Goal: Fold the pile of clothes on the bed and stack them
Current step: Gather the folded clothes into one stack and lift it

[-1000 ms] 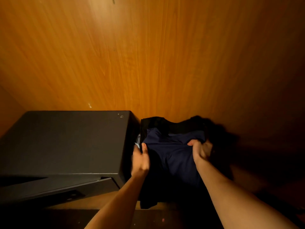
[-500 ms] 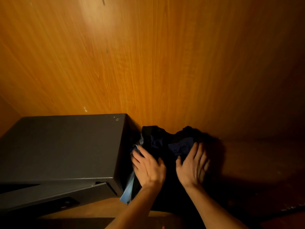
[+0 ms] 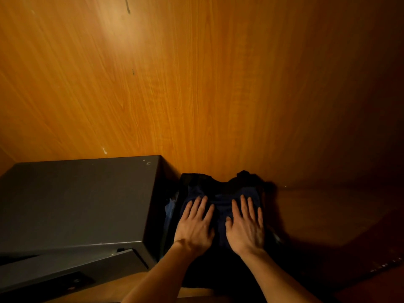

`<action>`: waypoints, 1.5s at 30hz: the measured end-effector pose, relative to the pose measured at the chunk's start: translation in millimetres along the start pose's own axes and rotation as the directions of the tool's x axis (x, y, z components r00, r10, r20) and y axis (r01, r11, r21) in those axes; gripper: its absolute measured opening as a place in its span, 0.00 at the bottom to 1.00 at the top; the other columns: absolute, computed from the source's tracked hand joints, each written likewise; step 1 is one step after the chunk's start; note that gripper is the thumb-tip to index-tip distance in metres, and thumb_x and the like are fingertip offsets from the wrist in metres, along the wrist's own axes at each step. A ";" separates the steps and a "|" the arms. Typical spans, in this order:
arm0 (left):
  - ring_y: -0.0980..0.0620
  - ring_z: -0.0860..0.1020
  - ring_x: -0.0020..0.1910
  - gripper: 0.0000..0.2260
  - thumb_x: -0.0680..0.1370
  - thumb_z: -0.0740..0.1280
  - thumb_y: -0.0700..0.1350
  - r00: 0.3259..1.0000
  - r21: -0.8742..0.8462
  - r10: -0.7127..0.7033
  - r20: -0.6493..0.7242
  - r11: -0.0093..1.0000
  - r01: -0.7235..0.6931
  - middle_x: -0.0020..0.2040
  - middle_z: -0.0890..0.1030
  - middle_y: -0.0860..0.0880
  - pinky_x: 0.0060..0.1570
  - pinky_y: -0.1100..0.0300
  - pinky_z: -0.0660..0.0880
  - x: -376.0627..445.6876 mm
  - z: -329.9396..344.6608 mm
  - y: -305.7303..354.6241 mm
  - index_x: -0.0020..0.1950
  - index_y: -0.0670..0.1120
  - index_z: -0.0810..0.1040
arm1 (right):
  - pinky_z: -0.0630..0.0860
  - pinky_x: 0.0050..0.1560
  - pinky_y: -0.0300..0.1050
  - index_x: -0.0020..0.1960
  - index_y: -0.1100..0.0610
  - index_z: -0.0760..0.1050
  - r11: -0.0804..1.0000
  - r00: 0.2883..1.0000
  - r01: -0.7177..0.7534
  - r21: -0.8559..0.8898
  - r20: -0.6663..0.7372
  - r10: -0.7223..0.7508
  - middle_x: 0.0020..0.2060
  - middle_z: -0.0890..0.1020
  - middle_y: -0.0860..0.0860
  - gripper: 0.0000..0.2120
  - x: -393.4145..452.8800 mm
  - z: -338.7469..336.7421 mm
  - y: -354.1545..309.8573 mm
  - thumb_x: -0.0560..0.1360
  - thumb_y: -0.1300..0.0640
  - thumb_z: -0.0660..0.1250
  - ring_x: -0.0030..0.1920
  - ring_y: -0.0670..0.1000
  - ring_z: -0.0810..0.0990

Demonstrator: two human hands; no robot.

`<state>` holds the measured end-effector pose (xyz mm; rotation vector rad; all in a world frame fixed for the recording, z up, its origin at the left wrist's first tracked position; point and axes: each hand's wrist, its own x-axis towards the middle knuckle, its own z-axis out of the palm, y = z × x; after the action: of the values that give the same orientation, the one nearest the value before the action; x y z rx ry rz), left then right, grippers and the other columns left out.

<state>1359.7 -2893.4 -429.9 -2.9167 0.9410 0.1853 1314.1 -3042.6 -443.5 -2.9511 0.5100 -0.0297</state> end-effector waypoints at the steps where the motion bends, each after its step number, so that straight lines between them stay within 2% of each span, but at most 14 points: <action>1: 0.45 0.34 0.79 0.35 0.81 0.49 0.63 1.000 0.010 -0.017 0.007 1.000 0.017 0.79 0.34 0.43 0.76 0.48 0.33 2.6 4.1 -7.0 0.81 0.49 0.39 | 0.40 0.77 0.56 0.81 0.49 0.52 1.000 0.999 -0.001 0.006 0.040 0.001 0.80 0.49 0.52 0.30 5.2 3.4 2.9 0.80 0.43 0.51 0.80 0.54 0.45; 3: 0.45 0.33 0.78 0.42 0.75 0.44 0.72 0.998 0.019 -0.055 0.032 0.998 0.054 0.78 0.30 0.43 0.76 0.47 0.34 9.3 13.5 -20.5 0.80 0.50 0.36 | 0.36 0.77 0.58 0.81 0.46 0.41 1.000 0.994 -0.011 0.026 0.111 0.008 0.80 0.40 0.51 0.32 13.9 4.3 7.4 0.81 0.40 0.49 0.79 0.54 0.36; 7: 0.45 0.36 0.79 0.53 0.62 0.35 0.80 0.995 -0.059 -0.097 0.020 0.993 0.098 0.79 0.31 0.44 0.75 0.49 0.35 22.7 31.0 -31.5 0.80 0.51 0.35 | 0.36 0.77 0.59 0.80 0.44 0.38 1.000 0.989 0.007 0.022 0.150 -0.010 0.80 0.38 0.50 0.34 26.1 16.5 8.4 0.79 0.36 0.47 0.79 0.54 0.34; 11: 0.46 0.36 0.79 0.55 0.61 0.33 0.81 0.994 -0.119 -0.106 -0.028 0.988 0.102 0.78 0.32 0.44 0.72 0.51 0.32 25.4 38.9 -32.1 0.81 0.50 0.40 | 0.36 0.77 0.58 0.80 0.42 0.37 0.998 0.992 0.056 -0.014 0.112 -0.054 0.80 0.38 0.50 0.40 35.3 30.9 13.0 0.69 0.32 0.31 0.79 0.54 0.34; 12: 0.46 0.39 0.79 0.54 0.64 0.36 0.81 0.992 -0.133 -0.113 -0.056 0.985 0.105 0.79 0.36 0.43 0.73 0.51 0.35 26.0 40.9 -32.1 0.82 0.49 0.44 | 0.36 0.77 0.58 0.79 0.42 0.37 0.998 0.992 0.069 -0.011 0.105 -0.067 0.80 0.38 0.50 0.41 37.4 33.0 13.5 0.68 0.31 0.29 0.79 0.53 0.34; 14: 0.42 0.57 0.78 0.50 0.70 0.42 0.79 0.989 -0.157 -0.118 -0.089 0.982 0.103 0.80 0.54 0.39 0.73 0.48 0.47 26.2 44.9 -31.2 0.80 0.46 0.61 | 0.35 0.77 0.58 0.79 0.42 0.37 0.996 0.992 0.086 -0.015 0.095 -0.084 0.79 0.37 0.49 0.41 40.5 35.9 14.2 0.69 0.28 0.29 0.78 0.53 0.33; 16: 0.40 0.66 0.74 0.46 0.73 0.45 0.77 0.989 -0.168 -0.114 -0.094 0.981 0.097 0.77 0.64 0.37 0.70 0.46 0.54 25.9 52.1 -30.3 0.76 0.44 0.68 | 0.35 0.76 0.57 0.80 0.42 0.38 0.996 0.993 0.084 -0.012 0.081 -0.083 0.79 0.38 0.49 0.41 41.9 37.5 14.3 0.71 0.26 0.31 0.78 0.53 0.33; 22: 0.43 0.56 0.77 0.40 0.78 0.47 0.73 0.984 -0.146 -0.115 -0.133 0.985 0.095 0.78 0.60 0.38 0.72 0.46 0.52 19.5 51.5 -30.2 0.77 0.44 0.66 | 0.36 0.77 0.58 0.80 0.44 0.39 0.996 0.995 0.082 -0.019 0.062 -0.081 0.80 0.39 0.50 0.38 36.0 33.6 11.8 0.74 0.29 0.33 0.79 0.53 0.34; 26: 0.42 0.61 0.77 0.35 0.81 0.46 0.68 0.986 -0.110 -0.102 -0.135 0.990 0.087 0.78 0.61 0.40 0.73 0.47 0.52 14.6 44.0 -29.2 0.77 0.45 0.67 | 0.37 0.77 0.59 0.80 0.45 0.42 0.996 0.996 0.080 -0.028 0.053 -0.078 0.80 0.42 0.51 0.39 28.2 27.4 9.6 0.73 0.29 0.29 0.79 0.54 0.37; 28: 0.43 0.62 0.77 0.34 0.82 0.45 0.66 0.979 -0.114 -0.142 -0.149 0.985 0.126 0.78 0.63 0.40 0.72 0.47 0.52 13.8 32.2 -26.4 0.76 0.44 0.69 | 0.38 0.76 0.60 0.81 0.46 0.47 0.996 0.996 0.082 -0.024 0.020 -0.082 0.80 0.48 0.52 0.38 22.9 23.0 6.0 0.75 0.31 0.32 0.80 0.55 0.42; 30: 0.44 0.55 0.79 0.34 0.82 0.40 0.64 0.974 -0.104 -0.157 -0.162 0.984 0.141 0.79 0.56 0.41 0.74 0.48 0.48 10.6 15.5 -19.4 0.79 0.44 0.62 | 0.41 0.76 0.60 0.80 0.47 0.53 0.996 0.996 0.094 -0.011 -0.012 -0.094 0.80 0.53 0.52 0.37 17.8 14.9 0.5 0.76 0.34 0.35 0.80 0.55 0.47; 33: 0.47 0.39 0.80 0.37 0.77 0.32 0.63 0.978 -0.099 -0.139 -0.153 0.987 0.125 0.80 0.41 0.44 0.77 0.49 0.38 3.4 -1.5 -6.2 0.81 0.45 0.45 | 0.40 0.77 0.59 0.80 0.47 0.50 0.992 0.992 0.124 0.007 -0.002 -0.124 0.80 0.51 0.51 0.39 15.3 -5.6 -8.5 0.74 0.35 0.30 0.80 0.53 0.45; 39: 0.47 0.37 0.80 0.40 0.73 0.27 0.62 0.981 -0.040 -0.160 -0.106 0.987 0.157 0.81 0.40 0.43 0.78 0.48 0.38 -23.2 -37.6 6.2 0.81 0.43 0.42 | 0.40 0.77 0.57 0.81 0.47 0.48 0.989 0.989 0.149 -0.002 0.021 -0.149 0.80 0.50 0.51 0.42 5.0 -65.1 -19.4 0.70 0.36 0.25 0.80 0.53 0.44; 45: 0.47 0.40 0.80 0.40 0.73 0.28 0.62 0.975 -0.061 -0.217 -0.049 0.975 0.214 0.81 0.42 0.43 0.78 0.49 0.38 -63.2 -140.8 6.7 0.81 0.42 0.45 | 0.43 0.76 0.60 0.80 0.48 0.53 0.983 0.982 0.180 0.026 0.060 -0.181 0.80 0.53 0.52 0.43 -17.7 -163.7 -37.2 0.70 0.35 0.28 0.80 0.55 0.48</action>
<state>1317.9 -2877.2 -282.1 -3.0610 0.6273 0.1197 1302.5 -3025.0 -276.0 -2.9573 0.2314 0.0372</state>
